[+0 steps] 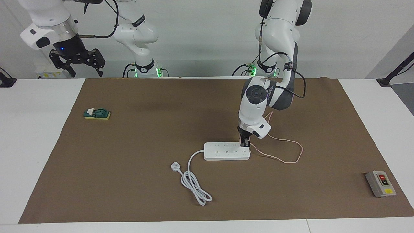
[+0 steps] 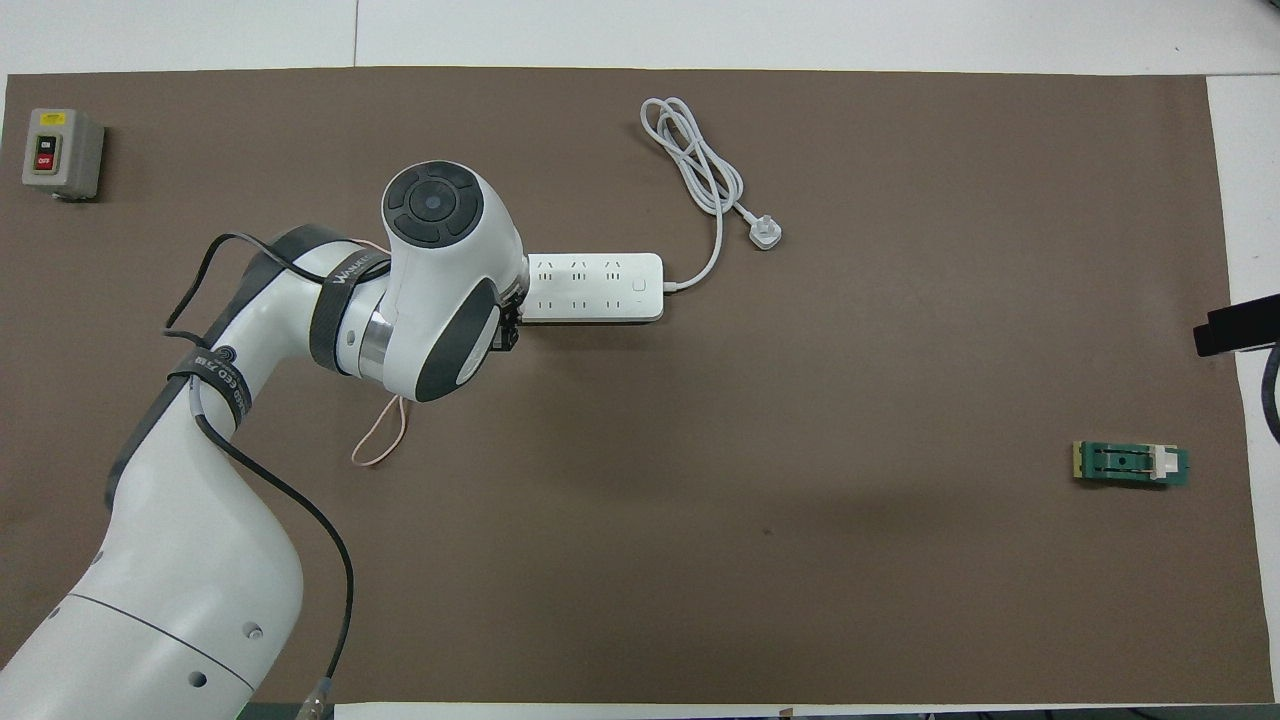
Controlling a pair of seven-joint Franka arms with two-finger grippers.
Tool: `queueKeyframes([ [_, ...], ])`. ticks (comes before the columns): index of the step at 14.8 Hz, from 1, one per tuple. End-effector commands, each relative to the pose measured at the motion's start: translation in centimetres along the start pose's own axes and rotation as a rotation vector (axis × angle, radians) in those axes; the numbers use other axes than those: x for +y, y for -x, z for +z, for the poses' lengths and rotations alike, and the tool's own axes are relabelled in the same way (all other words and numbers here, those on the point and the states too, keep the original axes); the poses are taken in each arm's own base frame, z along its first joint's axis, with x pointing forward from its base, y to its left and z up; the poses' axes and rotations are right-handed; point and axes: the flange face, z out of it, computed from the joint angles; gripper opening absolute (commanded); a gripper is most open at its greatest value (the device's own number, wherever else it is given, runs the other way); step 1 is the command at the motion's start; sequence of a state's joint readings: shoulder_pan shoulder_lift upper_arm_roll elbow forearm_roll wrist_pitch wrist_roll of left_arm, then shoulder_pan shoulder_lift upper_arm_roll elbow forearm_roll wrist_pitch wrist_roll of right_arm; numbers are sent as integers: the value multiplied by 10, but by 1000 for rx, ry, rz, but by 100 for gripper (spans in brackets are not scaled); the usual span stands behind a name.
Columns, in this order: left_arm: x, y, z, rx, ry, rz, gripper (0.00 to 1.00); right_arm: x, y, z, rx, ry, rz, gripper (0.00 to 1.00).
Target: Plug charger into power strip
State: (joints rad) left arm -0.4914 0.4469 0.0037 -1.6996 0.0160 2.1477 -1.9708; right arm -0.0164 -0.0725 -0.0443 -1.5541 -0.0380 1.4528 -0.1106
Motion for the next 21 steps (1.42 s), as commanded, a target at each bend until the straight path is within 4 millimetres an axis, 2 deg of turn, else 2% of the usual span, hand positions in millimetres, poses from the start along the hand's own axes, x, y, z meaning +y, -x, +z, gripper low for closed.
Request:
queueKeyframes([
  [1,2,-4,10,7,10,0,0,0,4,-4,-4,-9,-24,100],
  [10,0,3,20,7,13,13,0,0,4,-4,-4,-9,-24,100],
  [21,-6,3,44,-3,36,11,0,0,4,-4,-5,-9,-25,100],
])
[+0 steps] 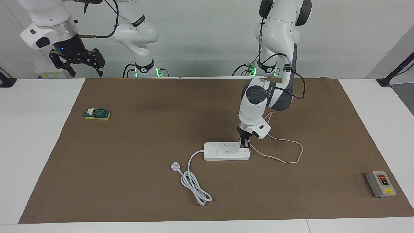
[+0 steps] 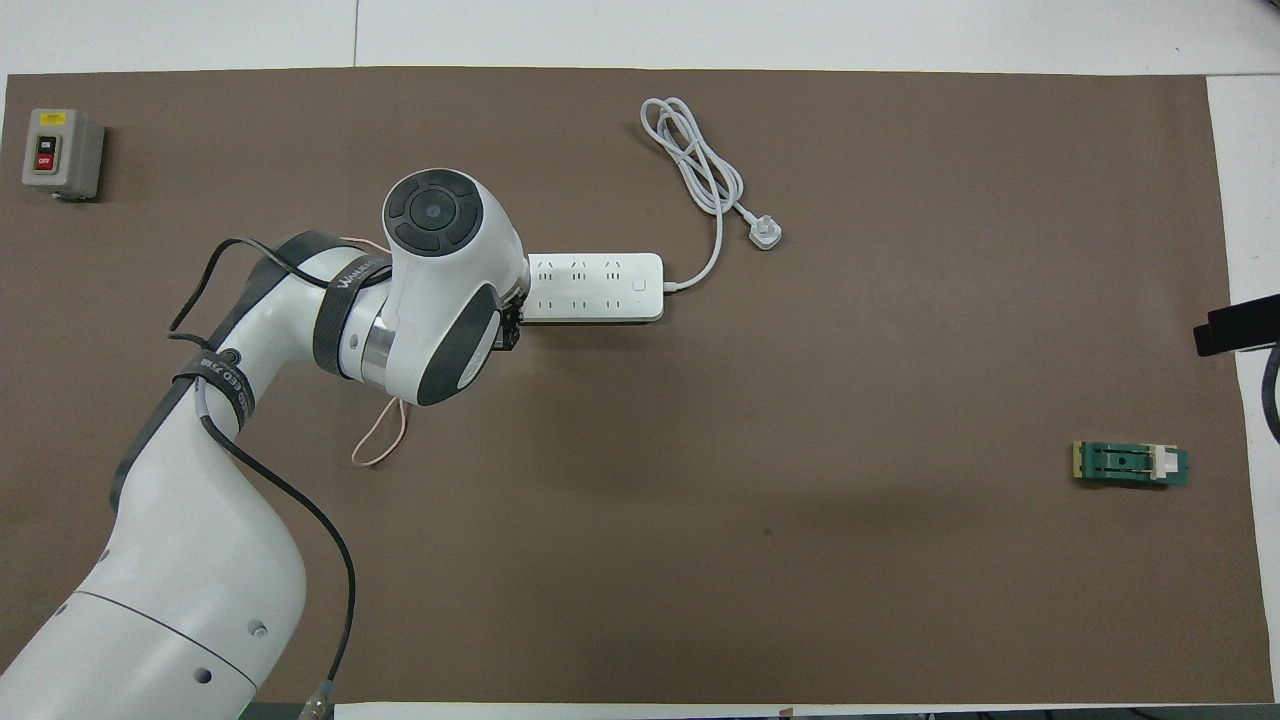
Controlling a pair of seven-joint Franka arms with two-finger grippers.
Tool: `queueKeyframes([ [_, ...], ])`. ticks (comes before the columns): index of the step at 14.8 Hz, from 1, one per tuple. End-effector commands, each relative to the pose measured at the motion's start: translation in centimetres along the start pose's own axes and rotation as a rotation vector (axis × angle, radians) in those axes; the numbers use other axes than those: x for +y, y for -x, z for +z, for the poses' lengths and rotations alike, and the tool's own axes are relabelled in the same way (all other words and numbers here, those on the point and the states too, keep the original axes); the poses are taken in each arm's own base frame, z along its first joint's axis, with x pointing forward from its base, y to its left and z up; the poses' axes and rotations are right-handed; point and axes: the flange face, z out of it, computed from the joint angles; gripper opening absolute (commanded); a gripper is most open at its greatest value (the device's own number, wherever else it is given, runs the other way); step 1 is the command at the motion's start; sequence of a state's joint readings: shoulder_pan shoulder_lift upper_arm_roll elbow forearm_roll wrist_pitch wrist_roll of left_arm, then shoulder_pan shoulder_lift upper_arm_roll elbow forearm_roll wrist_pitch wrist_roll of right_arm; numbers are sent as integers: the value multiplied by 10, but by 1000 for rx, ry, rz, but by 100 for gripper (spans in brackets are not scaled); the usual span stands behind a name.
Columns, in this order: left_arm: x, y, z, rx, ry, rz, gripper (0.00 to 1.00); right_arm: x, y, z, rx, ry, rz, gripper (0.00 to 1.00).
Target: Plug charger into power strip
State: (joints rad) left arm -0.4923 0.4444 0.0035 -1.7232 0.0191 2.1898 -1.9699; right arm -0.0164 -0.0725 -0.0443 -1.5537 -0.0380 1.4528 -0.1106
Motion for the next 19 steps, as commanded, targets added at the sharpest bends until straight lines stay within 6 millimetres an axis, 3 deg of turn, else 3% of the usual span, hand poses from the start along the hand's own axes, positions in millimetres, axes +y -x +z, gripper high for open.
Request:
queueKeyframes([
  [1,-6,3,39,1,18,6,0,0,4,-4,-6,-9,-25,100],
  [4,-7,3,44,4,13,6,0,0,4,-4,-6,-9,-25,100],
  [6,-7,15,64,15,-9,20,0,0,4,-4,-6,-9,-25,100],
  [16,-1,17,49,78,-8,82,0,0,4,-4,-3,-9,-21,100],
  [17,1,17,47,76,-4,80,14,-1,3,-4,-3,-9,-21,100],
  [18,3,18,45,73,1,79,70,-1,4,-4,-4,-9,-21,100],
  [19,4,18,45,72,3,79,94,-1,4,-3,-6,-9,-23,100],
])
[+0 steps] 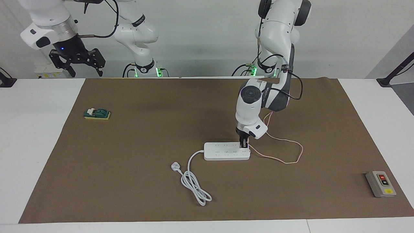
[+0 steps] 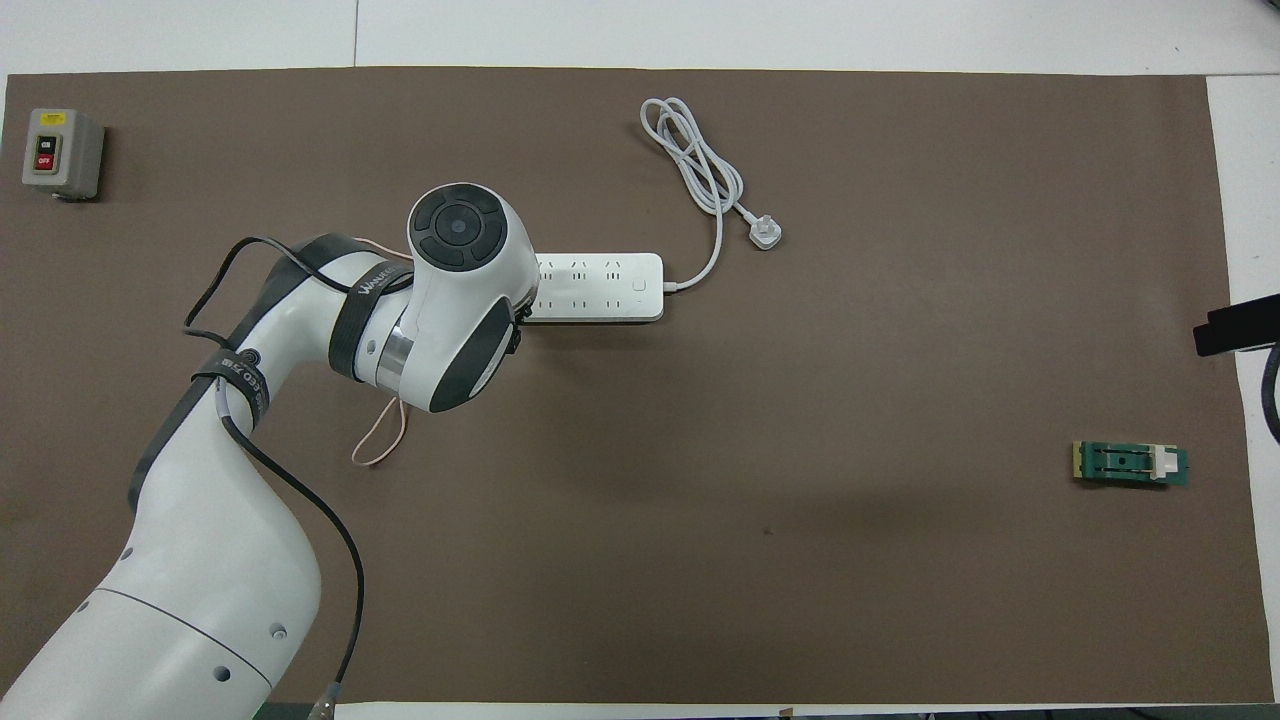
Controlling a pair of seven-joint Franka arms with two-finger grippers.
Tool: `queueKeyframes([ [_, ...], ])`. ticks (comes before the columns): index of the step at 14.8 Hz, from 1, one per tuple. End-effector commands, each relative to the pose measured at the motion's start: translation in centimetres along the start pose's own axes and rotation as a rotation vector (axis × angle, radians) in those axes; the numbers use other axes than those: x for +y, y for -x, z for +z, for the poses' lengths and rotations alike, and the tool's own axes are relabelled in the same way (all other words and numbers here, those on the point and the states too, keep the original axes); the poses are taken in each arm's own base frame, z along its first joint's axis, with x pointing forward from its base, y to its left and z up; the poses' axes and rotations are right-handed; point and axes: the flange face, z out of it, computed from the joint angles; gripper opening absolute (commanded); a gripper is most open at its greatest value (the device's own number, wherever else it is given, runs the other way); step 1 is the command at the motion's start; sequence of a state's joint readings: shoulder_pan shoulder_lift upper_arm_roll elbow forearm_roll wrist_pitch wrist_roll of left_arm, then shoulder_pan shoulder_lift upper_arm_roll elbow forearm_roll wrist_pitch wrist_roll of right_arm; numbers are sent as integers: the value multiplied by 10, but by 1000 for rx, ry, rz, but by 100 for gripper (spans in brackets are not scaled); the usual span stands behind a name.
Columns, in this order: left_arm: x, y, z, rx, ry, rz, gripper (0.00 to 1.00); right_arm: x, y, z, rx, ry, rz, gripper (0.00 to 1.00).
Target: Plug charger into power strip
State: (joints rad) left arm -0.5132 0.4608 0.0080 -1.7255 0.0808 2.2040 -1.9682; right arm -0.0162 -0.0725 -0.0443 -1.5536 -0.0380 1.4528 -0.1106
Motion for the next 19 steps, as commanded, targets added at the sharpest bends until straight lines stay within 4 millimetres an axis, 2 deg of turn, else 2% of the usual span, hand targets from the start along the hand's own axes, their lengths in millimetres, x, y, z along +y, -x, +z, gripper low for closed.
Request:
queueKeyframes([
  [1,8,10,34,23,-12,22,100,-1,4,-4,-4,-9,-23,100],
  [5,12,7,30,19,-5,21,100,-1,4,-3,-7,-10,-23,100],
  [10,18,0,9,27,-24,41,100,-1,5,-3,-8,-8,-21,100],
  [11,18,-2,-5,23,-15,49,100,-1,4,-3,-7,-10,-21,100],
  [13,21,-19,-31,12,2,52,100,-1,5,-3,-9,-10,-23,100],
  [19,14,-57,-115,-18,30,125,100,-1,5,-3,-10,-10,-23,100],
])
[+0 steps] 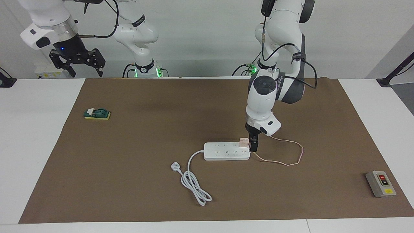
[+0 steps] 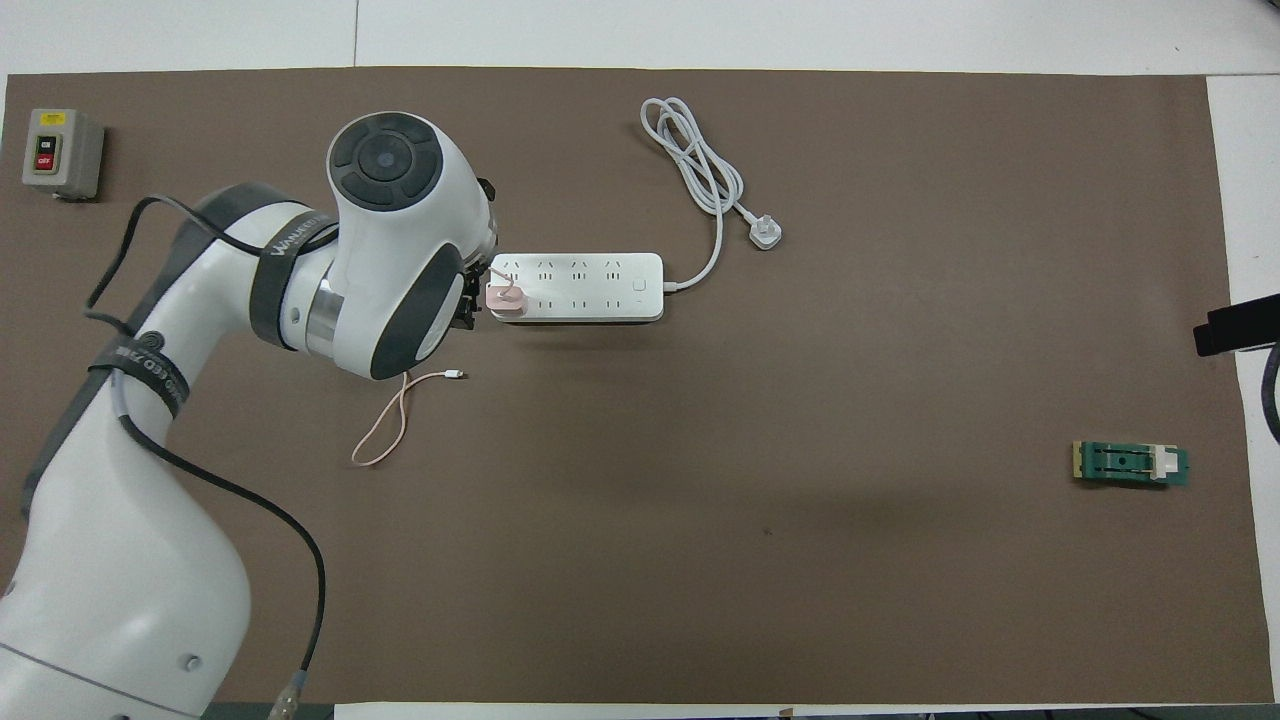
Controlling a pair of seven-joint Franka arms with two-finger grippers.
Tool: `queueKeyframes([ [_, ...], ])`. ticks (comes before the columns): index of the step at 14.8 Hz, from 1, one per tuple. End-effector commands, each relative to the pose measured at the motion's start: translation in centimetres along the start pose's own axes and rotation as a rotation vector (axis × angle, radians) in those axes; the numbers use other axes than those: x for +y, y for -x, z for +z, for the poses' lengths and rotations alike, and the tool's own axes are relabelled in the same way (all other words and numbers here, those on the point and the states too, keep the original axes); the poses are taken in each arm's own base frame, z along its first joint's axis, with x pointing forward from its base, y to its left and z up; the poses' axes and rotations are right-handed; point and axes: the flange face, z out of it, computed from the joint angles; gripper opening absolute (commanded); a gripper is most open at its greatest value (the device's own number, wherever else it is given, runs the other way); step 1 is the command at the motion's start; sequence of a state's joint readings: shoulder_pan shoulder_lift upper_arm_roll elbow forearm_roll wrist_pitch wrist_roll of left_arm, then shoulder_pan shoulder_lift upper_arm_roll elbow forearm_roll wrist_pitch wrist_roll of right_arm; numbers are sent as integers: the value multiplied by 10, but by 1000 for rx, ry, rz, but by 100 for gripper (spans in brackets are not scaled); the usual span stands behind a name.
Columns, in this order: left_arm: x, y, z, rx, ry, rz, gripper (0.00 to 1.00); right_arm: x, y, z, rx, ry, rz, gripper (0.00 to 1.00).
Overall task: Plug charger into power strip
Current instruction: 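Open the left gripper and withdraw it from the charger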
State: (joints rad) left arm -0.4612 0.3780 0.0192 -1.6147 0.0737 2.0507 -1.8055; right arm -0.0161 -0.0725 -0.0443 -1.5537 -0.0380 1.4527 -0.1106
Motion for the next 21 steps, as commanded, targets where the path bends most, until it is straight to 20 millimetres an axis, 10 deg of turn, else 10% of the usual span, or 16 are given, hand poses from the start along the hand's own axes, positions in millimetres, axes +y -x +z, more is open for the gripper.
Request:
queueKeyframes([
  [1,-9,-20,-35,-15,2,65,100,-1,5,-3,-10,-10,-21,100],
  [21,-86,-277,-197,-66,-39,1049,100,-1,5,-2,-12,-10,-20,100],
])
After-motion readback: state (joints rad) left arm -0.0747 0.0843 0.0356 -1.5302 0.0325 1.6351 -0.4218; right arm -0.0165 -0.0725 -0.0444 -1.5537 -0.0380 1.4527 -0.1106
